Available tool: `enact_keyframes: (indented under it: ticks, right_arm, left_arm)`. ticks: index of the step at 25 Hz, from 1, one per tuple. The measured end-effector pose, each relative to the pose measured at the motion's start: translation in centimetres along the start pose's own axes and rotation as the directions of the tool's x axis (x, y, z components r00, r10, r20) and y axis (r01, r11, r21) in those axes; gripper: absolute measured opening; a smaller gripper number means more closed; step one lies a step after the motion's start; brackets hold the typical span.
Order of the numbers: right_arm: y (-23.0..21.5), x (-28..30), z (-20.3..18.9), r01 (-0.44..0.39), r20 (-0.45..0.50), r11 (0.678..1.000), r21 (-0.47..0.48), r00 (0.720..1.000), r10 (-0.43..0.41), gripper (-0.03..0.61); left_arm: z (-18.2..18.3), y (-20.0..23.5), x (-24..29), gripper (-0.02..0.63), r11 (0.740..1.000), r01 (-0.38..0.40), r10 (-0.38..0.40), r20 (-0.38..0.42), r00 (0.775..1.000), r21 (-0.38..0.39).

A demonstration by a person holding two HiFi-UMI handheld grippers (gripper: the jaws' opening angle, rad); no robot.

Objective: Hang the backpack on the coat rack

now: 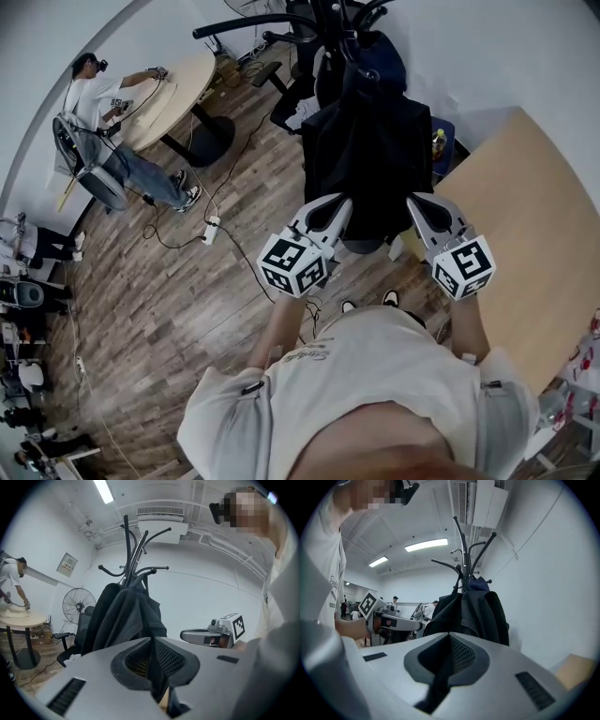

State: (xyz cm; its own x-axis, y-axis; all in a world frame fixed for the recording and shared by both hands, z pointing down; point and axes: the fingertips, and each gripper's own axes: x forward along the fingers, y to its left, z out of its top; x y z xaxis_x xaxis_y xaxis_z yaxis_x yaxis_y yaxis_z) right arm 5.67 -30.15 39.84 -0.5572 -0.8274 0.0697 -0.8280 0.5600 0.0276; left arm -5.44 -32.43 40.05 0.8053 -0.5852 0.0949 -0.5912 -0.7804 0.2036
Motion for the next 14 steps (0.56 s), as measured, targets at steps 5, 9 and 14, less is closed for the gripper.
enact_keyframes:
  ticks: [5,9,14]
  right_arm:
    - [-0.17,0.13,-0.22,-0.004,-0.009,1.000,0.003,1.000,0.004,-0.005]
    - [-0.04,-0.13,-0.16,-0.007,-0.006,1.000,-0.001,1.000,0.007,-0.005]
    - [-0.64,-0.15,0.08,-0.003,0.008,1.000,-0.018,1.000,0.003,-0.005]
  left_arm:
    - [-0.53,0.08,-0.18,0.034,1.000,-0.013,0.013,-0.011,1.000,-0.011]
    - [-0.49,-0.08,-0.23,0.034,1.000,-0.018,0.018,-0.006,1.000,-0.012]
    - [-0.23,0.12,0.07,0.034,1.000,-0.020,0.020,0.004,1.000,-0.008]
